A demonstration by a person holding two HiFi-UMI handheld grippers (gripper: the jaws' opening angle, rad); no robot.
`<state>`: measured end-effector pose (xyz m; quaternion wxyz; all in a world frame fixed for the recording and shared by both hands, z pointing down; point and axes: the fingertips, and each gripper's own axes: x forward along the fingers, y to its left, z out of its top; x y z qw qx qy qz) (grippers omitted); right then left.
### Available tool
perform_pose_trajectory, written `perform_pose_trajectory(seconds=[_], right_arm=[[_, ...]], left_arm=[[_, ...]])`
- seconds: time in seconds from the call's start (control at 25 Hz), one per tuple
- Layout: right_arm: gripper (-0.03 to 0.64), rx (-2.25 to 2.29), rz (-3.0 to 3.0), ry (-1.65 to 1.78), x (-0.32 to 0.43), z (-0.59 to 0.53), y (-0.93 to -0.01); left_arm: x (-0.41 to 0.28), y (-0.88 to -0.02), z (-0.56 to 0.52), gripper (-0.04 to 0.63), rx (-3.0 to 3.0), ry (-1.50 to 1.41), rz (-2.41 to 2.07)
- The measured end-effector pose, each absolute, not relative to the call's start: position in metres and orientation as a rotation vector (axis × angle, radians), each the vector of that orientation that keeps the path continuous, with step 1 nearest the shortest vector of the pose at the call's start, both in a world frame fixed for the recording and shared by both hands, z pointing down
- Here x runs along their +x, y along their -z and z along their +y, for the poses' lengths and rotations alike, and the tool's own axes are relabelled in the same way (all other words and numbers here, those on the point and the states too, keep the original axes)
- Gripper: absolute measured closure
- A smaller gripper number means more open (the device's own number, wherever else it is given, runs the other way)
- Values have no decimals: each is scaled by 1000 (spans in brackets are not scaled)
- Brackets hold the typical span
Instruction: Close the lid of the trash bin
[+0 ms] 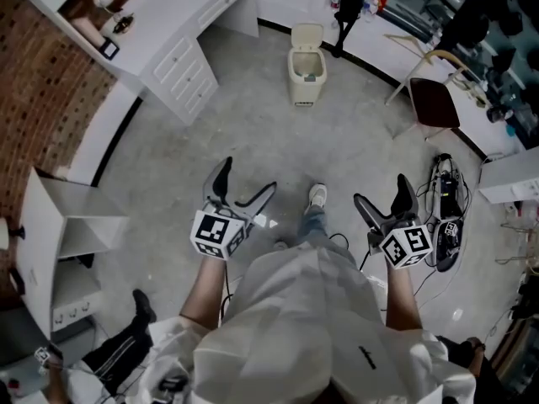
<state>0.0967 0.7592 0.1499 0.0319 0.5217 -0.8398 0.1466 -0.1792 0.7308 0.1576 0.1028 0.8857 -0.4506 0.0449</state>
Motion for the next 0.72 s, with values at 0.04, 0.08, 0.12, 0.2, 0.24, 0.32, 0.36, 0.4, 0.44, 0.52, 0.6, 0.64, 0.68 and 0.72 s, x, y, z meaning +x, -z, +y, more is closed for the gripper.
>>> perform_pose_trajectory(seconds=[0.04, 0.08, 0.12, 0.2, 0.24, 0.32, 0.36, 0.4, 0.44, 0.52, 0.6, 0.64, 0.68, 0.72], right_arm=[[28, 1597, -2590, -448, 97, 748, -150], [28, 1587, -2593, -446, 98, 736, -151], [28, 1578, -2598, -450, 101, 724, -152], [28, 1556, -2607, -473, 105, 703, -157], [28, 1544, -2613, -484, 108, 693, -160], [28, 1527, -2625, -500, 114, 671, -161], [28, 1520, -2631, -504, 118, 658, -160], [28, 1513, -2638, -509, 122, 645, -159], [28, 1506, -2645, -516, 126, 633, -159], [28, 1495, -2654, -532, 138, 611, -160], [28, 1486, -2658, -548, 152, 589, -162], [28, 1479, -2661, -556, 159, 576, -162], [28, 1469, -2667, -563, 164, 562, -163], [28, 1455, -2673, -569, 169, 548, -163]], left_arm=[[-178, -158, 720, 140, 2610, -136, -1332], [-175, -158, 709, 140, 2606, -138, -1335], [-171, -158, 697, 140, 2601, -140, -1339], [-162, -161, 676, 140, 2589, -151, -1343], [-156, -162, 666, 140, 2585, -160, -1343], [-144, -164, 642, 140, 2581, -176, -1336], [-138, -164, 629, 140, 2577, -181, -1335], [-132, -164, 616, 140, 2570, -182, -1336], [-126, -164, 604, 140, 2562, -179, -1339], [-113, -164, 582, 140, 2551, -178, -1343], [-98, -165, 559, 140, 2548, -187, -1347], [-92, -164, 546, 140, 2544, -188, -1354], [-86, -162, 532, 140, 2540, -184, -1366], [-81, -159, 520, 140, 2536, -177, -1380]])
